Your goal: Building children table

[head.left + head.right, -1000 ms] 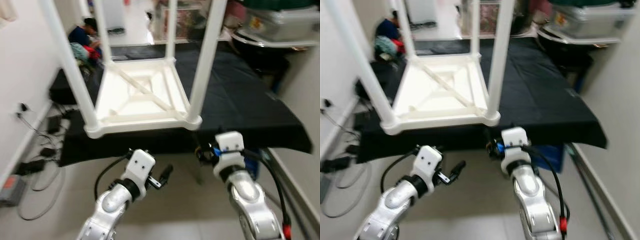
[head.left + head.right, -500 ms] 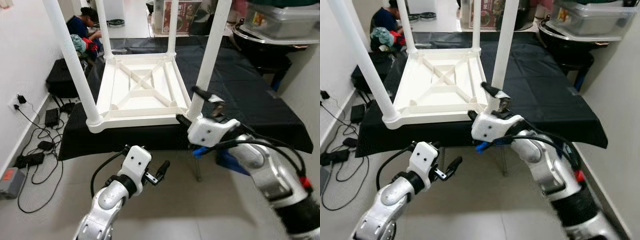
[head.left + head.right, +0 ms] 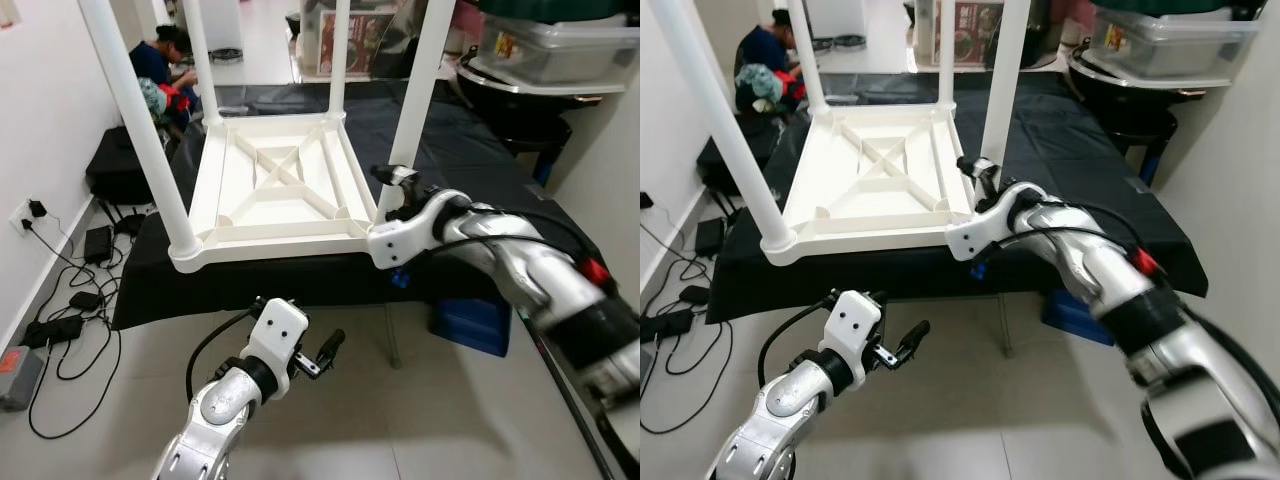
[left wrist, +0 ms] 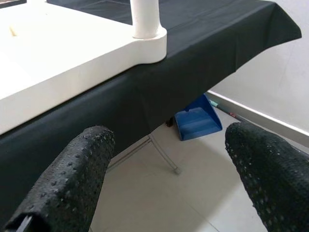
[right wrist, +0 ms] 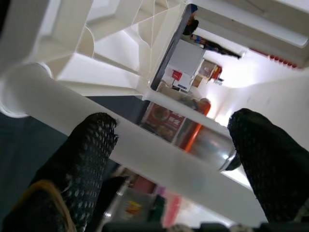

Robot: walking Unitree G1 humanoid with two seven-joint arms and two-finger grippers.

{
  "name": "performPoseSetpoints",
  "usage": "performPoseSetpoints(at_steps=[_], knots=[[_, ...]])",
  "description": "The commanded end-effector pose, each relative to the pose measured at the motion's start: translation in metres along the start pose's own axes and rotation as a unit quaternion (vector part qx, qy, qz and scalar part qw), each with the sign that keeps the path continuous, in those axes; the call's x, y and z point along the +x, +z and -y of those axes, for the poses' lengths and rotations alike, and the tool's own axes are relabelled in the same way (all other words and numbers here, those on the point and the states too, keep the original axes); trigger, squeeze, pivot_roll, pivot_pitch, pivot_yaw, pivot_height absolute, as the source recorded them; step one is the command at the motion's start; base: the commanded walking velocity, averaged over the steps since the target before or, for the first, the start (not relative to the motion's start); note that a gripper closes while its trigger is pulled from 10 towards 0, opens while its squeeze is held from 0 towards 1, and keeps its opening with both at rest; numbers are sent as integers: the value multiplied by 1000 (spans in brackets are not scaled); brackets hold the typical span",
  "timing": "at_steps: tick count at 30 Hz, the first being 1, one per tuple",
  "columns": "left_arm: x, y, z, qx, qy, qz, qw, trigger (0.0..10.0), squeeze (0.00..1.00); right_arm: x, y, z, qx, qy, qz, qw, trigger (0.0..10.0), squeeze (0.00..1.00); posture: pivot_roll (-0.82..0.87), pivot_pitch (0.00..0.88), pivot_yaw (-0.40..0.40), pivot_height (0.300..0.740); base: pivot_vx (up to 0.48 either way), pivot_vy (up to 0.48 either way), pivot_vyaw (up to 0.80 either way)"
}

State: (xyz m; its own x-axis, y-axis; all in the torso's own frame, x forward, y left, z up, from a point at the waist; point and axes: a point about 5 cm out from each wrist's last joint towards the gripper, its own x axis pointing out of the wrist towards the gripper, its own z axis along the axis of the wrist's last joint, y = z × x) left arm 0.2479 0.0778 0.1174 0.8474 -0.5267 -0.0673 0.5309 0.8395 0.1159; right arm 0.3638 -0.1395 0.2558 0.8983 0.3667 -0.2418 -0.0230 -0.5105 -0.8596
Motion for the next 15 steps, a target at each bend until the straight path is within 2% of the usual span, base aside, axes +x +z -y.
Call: performPoseSetpoints(at_steps=[1, 3, 5, 8, 15], knots=[[0, -1, 2, -3, -2, -4, 1000, 10000, 0, 6, 7, -2, -39, 18, 12, 999, 10000, 0, 70, 57, -32, 740, 0, 0, 0], [0, -1, 3, -5, -2, -4, 1000, 10000, 0, 12, 10, -2, -92, 40, 19, 995, 10000, 0, 72, 56, -37, 740, 0, 0, 0], [0, -1, 3, -5, -2, -4, 1000, 10000, 0, 12, 10, -2, -92, 40, 19, 995, 10000, 0, 72, 56, -37, 740, 0, 0, 0], [-1, -1, 4, -7, -2, -4, 1000, 10000, 0, 20, 10, 1, -136, 58, 16, 989, 10000, 0, 74, 60, -35, 740, 0, 0, 0], [-1, -1, 5, -10, -3, -3, 1000, 10000, 0, 30, -3, 6, -193, 103, -7, 976, 10000, 0, 73, 60, -41, 740, 0, 0, 0]])
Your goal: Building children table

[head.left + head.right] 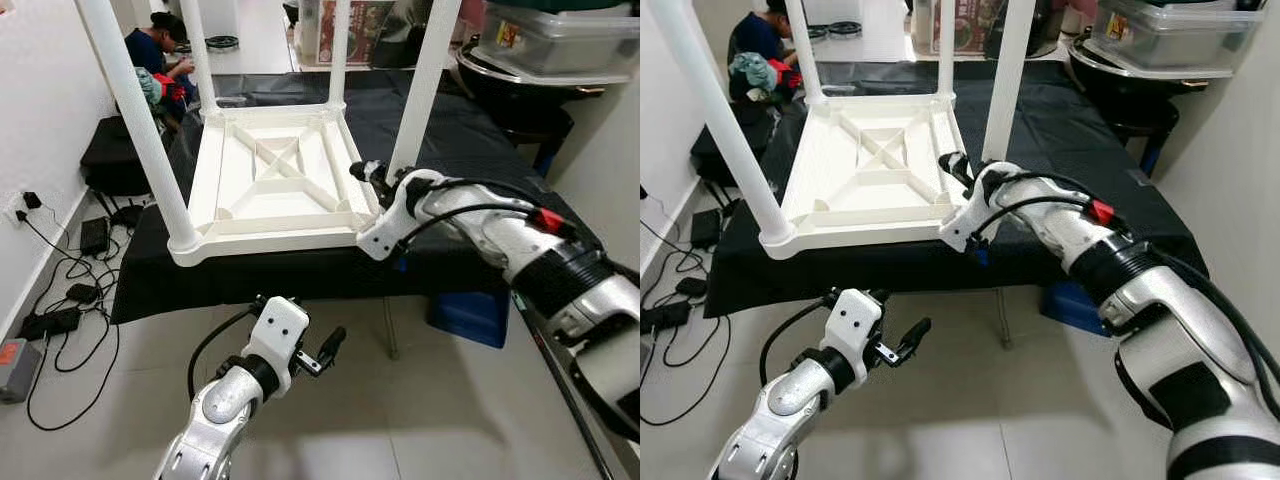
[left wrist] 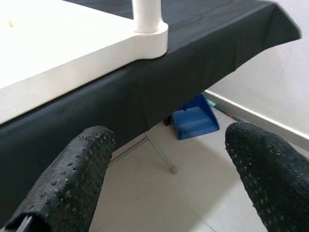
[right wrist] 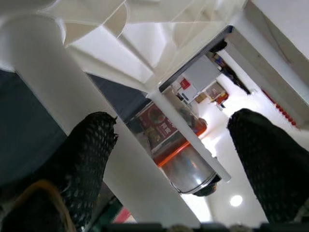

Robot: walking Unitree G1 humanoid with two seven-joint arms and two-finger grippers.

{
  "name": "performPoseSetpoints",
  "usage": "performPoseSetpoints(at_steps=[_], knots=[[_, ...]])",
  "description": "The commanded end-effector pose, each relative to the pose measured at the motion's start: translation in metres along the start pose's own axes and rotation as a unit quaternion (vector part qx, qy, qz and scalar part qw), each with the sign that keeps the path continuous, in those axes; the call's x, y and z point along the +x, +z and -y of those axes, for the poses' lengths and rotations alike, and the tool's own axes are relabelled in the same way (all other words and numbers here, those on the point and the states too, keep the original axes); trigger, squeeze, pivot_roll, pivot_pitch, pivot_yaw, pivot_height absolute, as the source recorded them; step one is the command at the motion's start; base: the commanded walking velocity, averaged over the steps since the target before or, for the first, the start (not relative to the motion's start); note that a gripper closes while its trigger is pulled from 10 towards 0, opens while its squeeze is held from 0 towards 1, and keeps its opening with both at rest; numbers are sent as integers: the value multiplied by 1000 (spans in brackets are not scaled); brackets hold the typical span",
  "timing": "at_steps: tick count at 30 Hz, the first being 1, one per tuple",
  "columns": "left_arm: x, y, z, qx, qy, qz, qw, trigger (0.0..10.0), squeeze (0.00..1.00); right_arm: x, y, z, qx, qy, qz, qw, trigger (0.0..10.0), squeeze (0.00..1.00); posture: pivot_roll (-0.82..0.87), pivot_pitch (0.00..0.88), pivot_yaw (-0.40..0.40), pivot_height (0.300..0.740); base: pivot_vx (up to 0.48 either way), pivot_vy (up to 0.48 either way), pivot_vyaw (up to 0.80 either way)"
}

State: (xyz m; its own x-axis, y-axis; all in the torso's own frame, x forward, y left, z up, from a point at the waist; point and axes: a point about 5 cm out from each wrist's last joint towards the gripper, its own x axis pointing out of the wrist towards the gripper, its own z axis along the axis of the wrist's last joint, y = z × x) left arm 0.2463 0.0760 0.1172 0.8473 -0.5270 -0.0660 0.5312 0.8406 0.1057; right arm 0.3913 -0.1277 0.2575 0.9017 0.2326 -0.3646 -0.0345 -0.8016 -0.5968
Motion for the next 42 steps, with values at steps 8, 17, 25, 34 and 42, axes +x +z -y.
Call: performPoseSetpoints(at_steps=[8, 17, 25, 34, 42], knots=[[-1, -1, 4, -8, -3, -5, 1000, 10000, 0, 9, -7, -8, -75, 79, -3, 994, 10000, 0, 69, 64, -48, 740, 0, 0, 0], [0, 0, 5, -10, -3, -3, 1000, 10000, 0, 27, 2, -22, -84, 110, -22, 990, 10000, 0, 56, 76, -48, 740, 0, 0, 0], [1, 3, 8, -16, -3, 0, 1000, 10000, 0, 38, 16, -39, -83, 125, -49, 987, 10000, 0, 66, 90, -59, 740, 0, 0, 0], [1, 3, 9, -21, -3, -1, 1000, 10000, 0, 39, 7, -36, -53, 72, -86, 992, 10000, 0, 54, 95, -54, 740, 0, 0, 0], [2, 3, 9, -21, -3, -3, 1000, 10000, 0, 40, 9, -43, -42, 41, -115, 992, 10000, 0, 55, 95, -52, 740, 0, 0, 0]])
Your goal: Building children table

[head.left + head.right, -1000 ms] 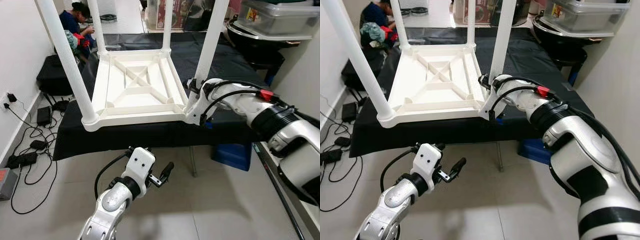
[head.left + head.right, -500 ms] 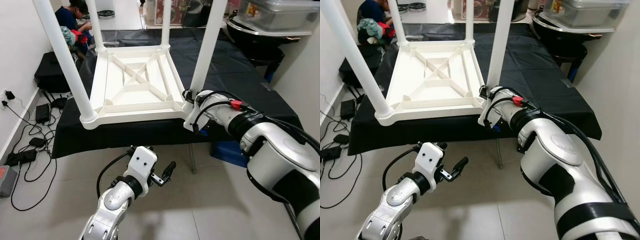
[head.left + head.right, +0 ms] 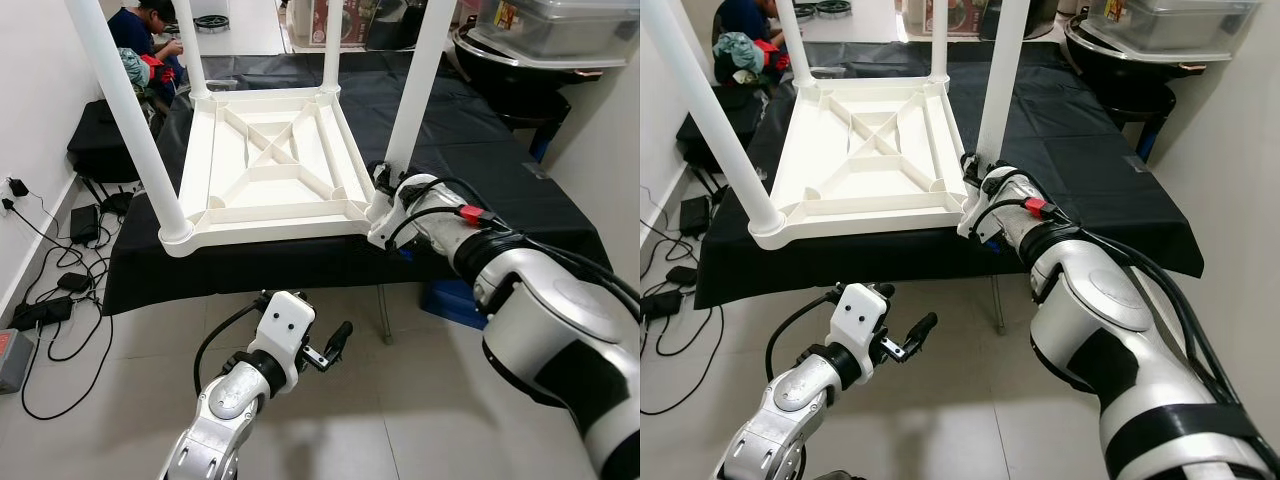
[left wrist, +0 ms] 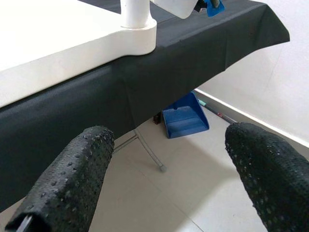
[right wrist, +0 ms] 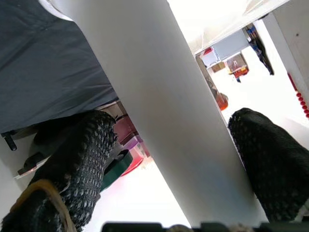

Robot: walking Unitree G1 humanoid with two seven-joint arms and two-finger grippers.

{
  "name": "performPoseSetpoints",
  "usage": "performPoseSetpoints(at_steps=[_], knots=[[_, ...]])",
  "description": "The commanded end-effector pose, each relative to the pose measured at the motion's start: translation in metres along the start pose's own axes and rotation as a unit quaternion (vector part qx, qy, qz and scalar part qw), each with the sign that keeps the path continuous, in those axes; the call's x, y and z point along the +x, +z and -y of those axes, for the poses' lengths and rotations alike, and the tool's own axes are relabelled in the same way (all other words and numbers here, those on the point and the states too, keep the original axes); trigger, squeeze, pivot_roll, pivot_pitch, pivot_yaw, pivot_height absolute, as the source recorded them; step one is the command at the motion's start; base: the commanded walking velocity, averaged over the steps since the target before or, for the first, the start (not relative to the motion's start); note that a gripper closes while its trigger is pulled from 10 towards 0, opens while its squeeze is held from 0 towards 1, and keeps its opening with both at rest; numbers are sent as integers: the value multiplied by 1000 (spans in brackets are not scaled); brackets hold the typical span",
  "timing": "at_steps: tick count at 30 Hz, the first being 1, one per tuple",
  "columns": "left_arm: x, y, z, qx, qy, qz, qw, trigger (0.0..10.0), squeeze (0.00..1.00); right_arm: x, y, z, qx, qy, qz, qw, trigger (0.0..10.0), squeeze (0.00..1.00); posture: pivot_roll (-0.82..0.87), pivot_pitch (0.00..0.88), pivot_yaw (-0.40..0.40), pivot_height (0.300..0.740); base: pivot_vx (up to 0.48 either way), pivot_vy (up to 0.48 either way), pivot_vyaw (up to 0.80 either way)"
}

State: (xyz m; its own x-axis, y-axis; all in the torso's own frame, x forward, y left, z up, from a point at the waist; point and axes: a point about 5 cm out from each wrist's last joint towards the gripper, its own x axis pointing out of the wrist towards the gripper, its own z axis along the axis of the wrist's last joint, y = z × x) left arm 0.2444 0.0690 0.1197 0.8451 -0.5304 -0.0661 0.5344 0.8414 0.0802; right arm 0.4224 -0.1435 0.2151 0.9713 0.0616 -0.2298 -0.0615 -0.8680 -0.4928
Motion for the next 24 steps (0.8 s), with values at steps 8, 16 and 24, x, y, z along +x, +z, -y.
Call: performPoseSetpoints(at_steps=[8, 16, 24], knots=[[0, -1, 2, -4, -2, -6, 1000, 10000, 0, -1, 23, -28, 46, 17, -5, 999, 10000, 0, 59, 97, -47, 740, 0, 0, 0], [0, -1, 2, -4, -1, -6, 1000, 10000, 0, -2, 30, -35, 64, 14, -6, 998, 10000, 0, 60, 98, -48, 740, 0, 0, 0], [0, -1, 1, -5, 2, -7, 1000, 10000, 0, -6, 38, -54, 68, 13, -14, 997, 10000, 0, 61, 99, -51, 740, 0, 0, 0]])
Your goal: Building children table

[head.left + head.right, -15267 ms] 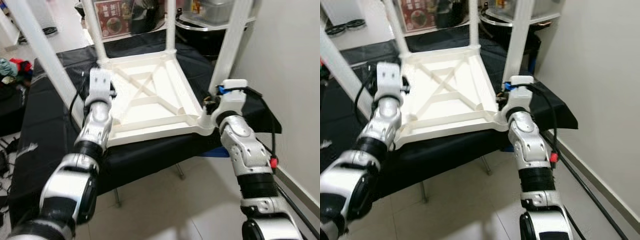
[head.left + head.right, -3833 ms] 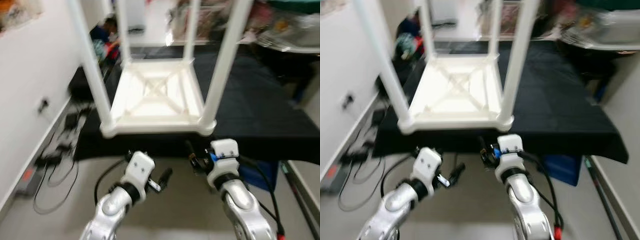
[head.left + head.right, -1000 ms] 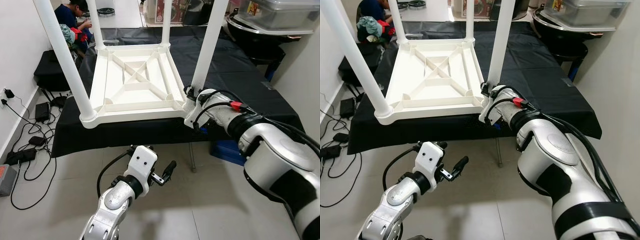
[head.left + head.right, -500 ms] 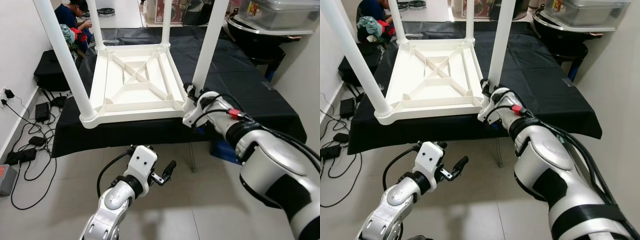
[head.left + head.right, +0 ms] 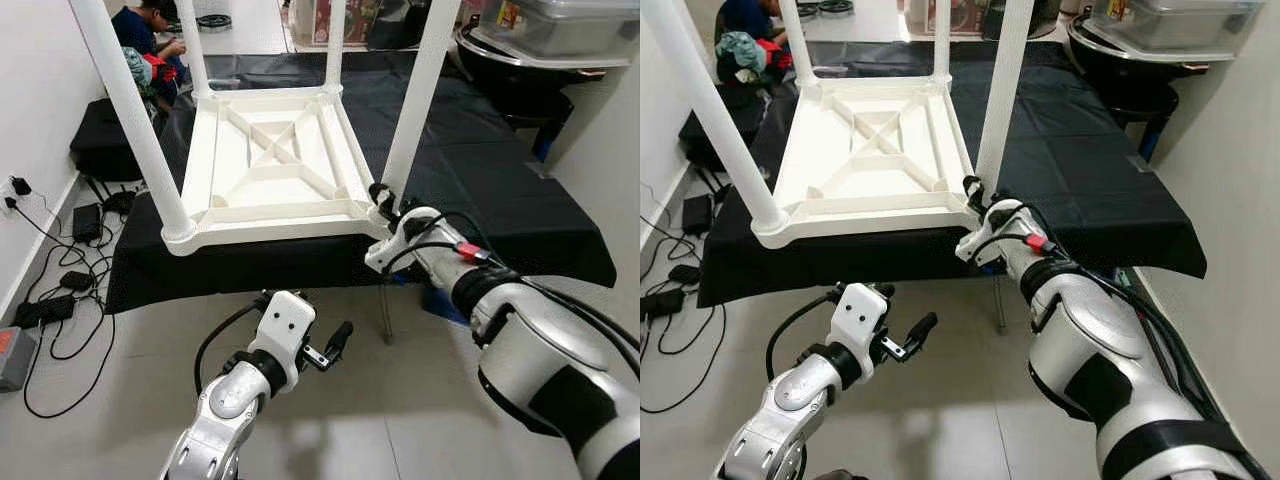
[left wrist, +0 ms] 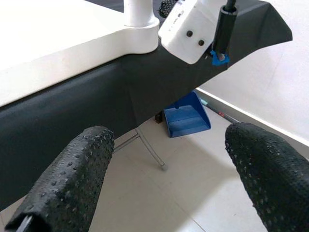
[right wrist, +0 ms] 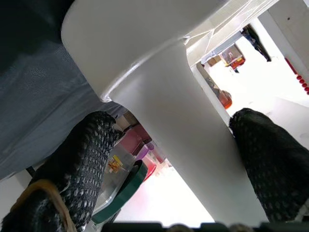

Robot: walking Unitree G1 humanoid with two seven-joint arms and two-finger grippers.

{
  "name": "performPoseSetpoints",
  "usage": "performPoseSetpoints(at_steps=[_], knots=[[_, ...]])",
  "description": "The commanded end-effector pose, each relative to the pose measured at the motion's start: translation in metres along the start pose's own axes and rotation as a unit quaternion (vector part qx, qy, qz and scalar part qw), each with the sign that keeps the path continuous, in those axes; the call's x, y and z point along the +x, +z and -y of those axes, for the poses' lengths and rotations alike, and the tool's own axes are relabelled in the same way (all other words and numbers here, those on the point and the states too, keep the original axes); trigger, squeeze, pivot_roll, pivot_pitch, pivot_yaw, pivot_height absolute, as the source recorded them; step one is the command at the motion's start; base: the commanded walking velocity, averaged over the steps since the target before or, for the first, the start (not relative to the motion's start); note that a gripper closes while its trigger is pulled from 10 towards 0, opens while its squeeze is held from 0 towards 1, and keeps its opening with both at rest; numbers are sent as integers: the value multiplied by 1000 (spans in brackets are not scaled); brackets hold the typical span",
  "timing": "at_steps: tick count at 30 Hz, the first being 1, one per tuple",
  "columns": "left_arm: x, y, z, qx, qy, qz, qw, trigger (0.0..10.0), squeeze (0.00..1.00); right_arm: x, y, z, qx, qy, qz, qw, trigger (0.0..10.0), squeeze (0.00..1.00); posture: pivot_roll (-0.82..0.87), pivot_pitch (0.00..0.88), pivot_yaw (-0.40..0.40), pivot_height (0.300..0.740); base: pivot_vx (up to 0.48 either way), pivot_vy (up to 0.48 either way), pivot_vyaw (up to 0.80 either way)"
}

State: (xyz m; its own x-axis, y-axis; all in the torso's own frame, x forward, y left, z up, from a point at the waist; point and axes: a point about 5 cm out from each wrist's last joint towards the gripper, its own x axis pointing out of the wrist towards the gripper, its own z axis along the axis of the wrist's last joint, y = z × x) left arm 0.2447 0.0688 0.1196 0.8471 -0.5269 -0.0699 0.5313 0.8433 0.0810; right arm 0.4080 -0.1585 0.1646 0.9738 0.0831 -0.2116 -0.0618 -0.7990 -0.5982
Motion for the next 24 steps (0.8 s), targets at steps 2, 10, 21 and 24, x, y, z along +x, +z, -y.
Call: performPoseSetpoints(at_steps=[2, 10, 21, 24], knots=[[0, -1, 1, -5, -1, -6, 1000, 10000, 0, -4, -1, -19, 0, 28, -14, 1000, 10000, 0, 61, 100, -48, 740, 0, 0, 0], [0, -1, 2, -3, -1, -5, 1000, 10000, 0, 3, -20, 21, -11, -18, -36, 999, 10000, 0, 59, 95, -53, 740, 0, 0, 0], [2, -2, 2, 1, -2, -4, 1000, 10000, 0, 2, -15, 23, -9, -57, -42, 997, 10000, 0, 47, 69, -44, 740, 0, 0, 0], [3, -2, 2, 2, -2, -3, 1000, 10000, 0, 2, -13, 19, -21, -56, -42, 997, 10000, 0, 46, 67, -45, 740, 0, 0, 0]])
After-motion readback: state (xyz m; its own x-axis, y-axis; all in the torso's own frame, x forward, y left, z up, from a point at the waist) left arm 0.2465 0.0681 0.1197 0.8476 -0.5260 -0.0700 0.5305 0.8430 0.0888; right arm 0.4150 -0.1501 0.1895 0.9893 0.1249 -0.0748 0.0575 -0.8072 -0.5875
